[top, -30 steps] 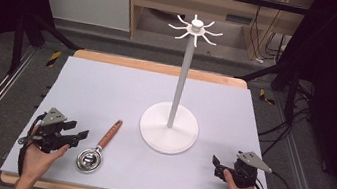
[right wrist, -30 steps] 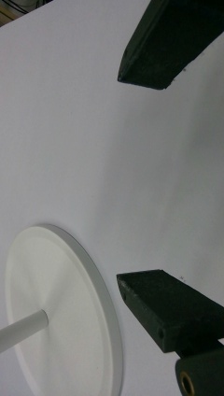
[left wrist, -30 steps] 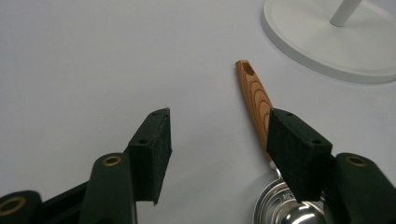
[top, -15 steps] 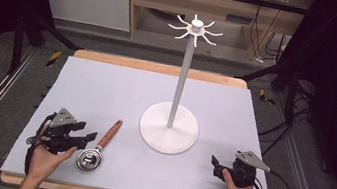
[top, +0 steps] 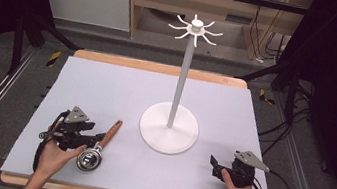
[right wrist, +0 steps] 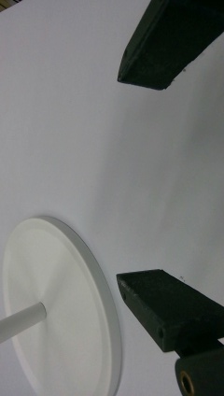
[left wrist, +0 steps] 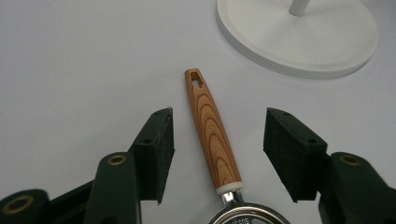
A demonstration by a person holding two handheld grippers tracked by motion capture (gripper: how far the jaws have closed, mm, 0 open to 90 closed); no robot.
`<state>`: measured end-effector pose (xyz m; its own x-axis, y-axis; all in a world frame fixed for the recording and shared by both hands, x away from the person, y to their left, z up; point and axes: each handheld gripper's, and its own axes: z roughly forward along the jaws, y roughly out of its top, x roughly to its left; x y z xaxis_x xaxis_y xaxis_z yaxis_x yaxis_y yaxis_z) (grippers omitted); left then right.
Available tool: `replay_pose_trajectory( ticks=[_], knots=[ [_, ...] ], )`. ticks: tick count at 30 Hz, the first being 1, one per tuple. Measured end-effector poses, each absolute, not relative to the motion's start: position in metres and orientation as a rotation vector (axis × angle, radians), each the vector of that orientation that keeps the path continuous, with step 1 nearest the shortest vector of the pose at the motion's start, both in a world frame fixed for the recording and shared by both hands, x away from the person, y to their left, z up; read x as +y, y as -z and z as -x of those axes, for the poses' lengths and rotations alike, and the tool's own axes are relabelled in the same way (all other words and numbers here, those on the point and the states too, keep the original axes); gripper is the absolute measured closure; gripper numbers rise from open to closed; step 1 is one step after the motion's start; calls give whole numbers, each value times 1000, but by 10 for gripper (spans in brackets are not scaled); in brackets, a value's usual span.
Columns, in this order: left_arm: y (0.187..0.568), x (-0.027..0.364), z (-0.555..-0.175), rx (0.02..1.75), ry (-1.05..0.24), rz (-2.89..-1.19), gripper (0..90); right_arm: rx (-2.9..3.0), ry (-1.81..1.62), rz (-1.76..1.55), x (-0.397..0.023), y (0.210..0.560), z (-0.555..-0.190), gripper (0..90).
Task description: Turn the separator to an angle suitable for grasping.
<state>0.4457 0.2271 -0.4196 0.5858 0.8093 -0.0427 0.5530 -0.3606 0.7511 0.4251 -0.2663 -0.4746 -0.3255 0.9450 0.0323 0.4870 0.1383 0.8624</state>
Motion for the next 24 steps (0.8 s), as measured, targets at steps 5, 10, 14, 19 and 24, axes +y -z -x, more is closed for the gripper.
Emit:
replay_pose_trajectory(
  ticks=[5,10,14,19,24],
  knots=[
    [422,218,-453,1082,-413,-2117,444,1886,-1110,-1369,-266,475,-425,55],
    [426,208,-460,1085,-397,-2185,464,1887,-1112,-1374,-266,475,-425,55],
    [431,204,-463,1106,-386,-2219,480,1891,-1109,-1373,-266,475,-426,55],
    [440,201,-467,1125,-373,-2264,519,1895,-1105,-1374,-266,476,-426,55],
    [447,200,-469,1142,-354,-2293,564,1900,-1106,-1375,-266,476,-426,55]
  ],
)
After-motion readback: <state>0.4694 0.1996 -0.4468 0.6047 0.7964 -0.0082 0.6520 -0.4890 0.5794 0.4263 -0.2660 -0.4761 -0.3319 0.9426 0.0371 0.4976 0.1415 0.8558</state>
